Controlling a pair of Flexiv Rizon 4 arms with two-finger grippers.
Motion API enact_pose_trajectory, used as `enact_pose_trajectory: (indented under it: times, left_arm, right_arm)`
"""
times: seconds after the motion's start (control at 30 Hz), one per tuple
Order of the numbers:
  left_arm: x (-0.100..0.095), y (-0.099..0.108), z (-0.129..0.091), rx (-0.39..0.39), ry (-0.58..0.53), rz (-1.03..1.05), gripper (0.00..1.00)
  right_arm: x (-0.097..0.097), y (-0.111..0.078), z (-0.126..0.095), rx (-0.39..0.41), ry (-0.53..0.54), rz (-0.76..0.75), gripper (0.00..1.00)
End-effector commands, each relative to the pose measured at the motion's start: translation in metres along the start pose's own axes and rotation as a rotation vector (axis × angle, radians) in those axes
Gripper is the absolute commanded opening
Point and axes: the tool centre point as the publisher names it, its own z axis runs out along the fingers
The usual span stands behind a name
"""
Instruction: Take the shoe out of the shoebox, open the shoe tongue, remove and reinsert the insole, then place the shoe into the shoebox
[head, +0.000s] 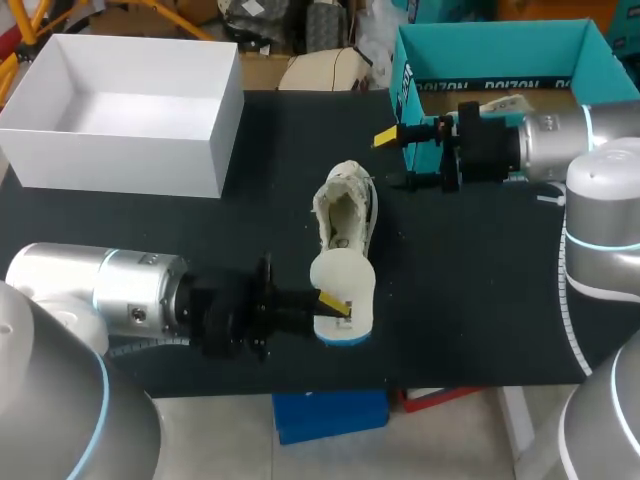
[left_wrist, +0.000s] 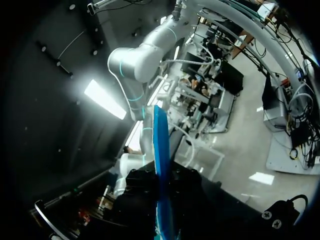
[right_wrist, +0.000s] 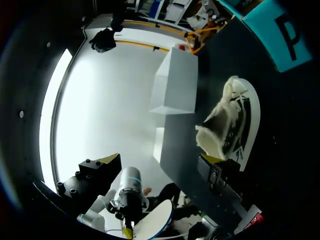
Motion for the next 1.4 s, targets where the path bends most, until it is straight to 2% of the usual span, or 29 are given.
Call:
enact_pose_trajectory:
  times: [0.03,0.1,0.27,0.6,0.77,1.03,1.4]
  left_arm:
    - [0.011,-0.003,0.007,0.018,0.028,0.074,0.00]
    - [0.022,-0.005,0.012,0.049,0.086,0.189,0.00]
    - [0.044,-0.003,0.017,0.059,0.170,0.315,0.00]
    - [0.059,0.020,0.008,0.039,0.298,0.494,0.00]
    - [0.060,0.037,-0.003,0.037,0.258,0.575,0.00]
    - [0.060,0.075,-0.013,0.051,0.175,0.624,0.00]
    - [0.033,0.126,-0.014,0.046,0.118,0.673,0.00]
  right_arm:
    - [-0.001,-0.001,0.001,-0.003,0.000,0.000,1.00]
    - [-0.001,-0.001,0.001,-0.003,0.000,0.000,1.00]
    - [-0.001,-0.001,0.001,-0.003,0.000,0.000,1.00]
    - [-0.001,-0.001,0.001,-0.003,0.000,0.000,1.00]
    - [-0.001,-0.001,0.001,-0.003,0.000,0.000,1.00]
    - [-0.001,-0.001,0.001,-0.003,0.000,0.000,1.00]
    - [-0.001,-0.001,0.001,-0.003,0.000,0.000,1.00]
